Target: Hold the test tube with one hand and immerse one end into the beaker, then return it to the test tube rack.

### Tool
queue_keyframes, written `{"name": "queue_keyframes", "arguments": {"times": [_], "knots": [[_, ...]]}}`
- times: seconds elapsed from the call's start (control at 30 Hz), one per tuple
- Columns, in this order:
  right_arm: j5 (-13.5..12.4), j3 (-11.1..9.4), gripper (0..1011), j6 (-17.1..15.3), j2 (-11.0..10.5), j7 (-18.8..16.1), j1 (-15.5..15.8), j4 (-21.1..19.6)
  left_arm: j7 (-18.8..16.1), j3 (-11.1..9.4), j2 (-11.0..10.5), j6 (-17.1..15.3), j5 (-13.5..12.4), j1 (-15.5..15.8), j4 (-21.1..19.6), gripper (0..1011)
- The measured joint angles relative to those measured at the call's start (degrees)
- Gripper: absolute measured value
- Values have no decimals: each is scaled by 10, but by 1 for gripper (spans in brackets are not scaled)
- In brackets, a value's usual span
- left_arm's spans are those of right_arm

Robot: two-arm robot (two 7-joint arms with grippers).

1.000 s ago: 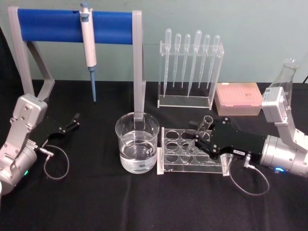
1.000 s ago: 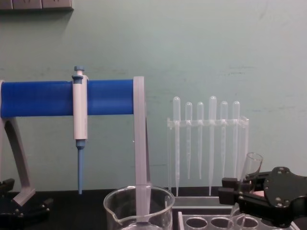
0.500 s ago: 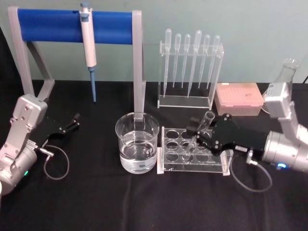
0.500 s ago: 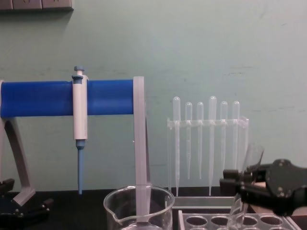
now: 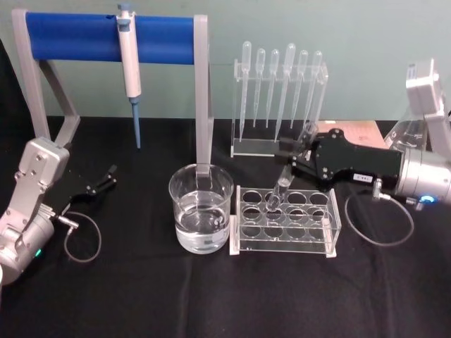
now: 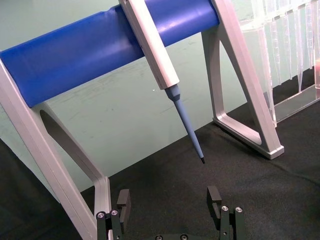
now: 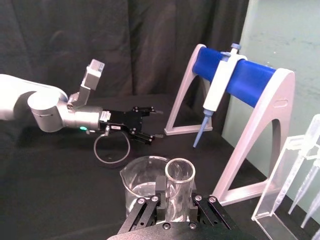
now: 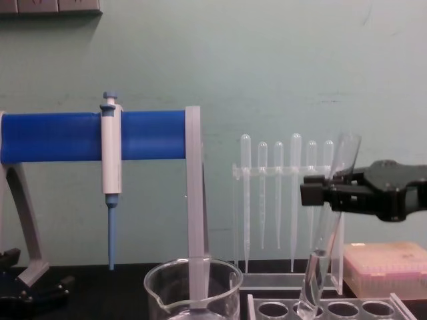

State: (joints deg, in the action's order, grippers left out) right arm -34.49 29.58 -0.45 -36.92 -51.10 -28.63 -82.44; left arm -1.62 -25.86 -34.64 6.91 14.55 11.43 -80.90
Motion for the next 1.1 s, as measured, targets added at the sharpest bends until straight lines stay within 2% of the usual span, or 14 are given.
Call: {"name": "queue_keyframes", "arguments": {"times": [0.2,0.37,1.1], "knots": [[-12,11,222,-36,-8,-12,-26,-3,0,0,0,0,0,0,0,1000],[-14,21,222,-50,-17,-19,-44,-6,0,0,0,0,0,0,0,1000],[-13,57,222,-61,-31,-23,-90,-10,0,0,0,0,0,0,0,1000]]}}
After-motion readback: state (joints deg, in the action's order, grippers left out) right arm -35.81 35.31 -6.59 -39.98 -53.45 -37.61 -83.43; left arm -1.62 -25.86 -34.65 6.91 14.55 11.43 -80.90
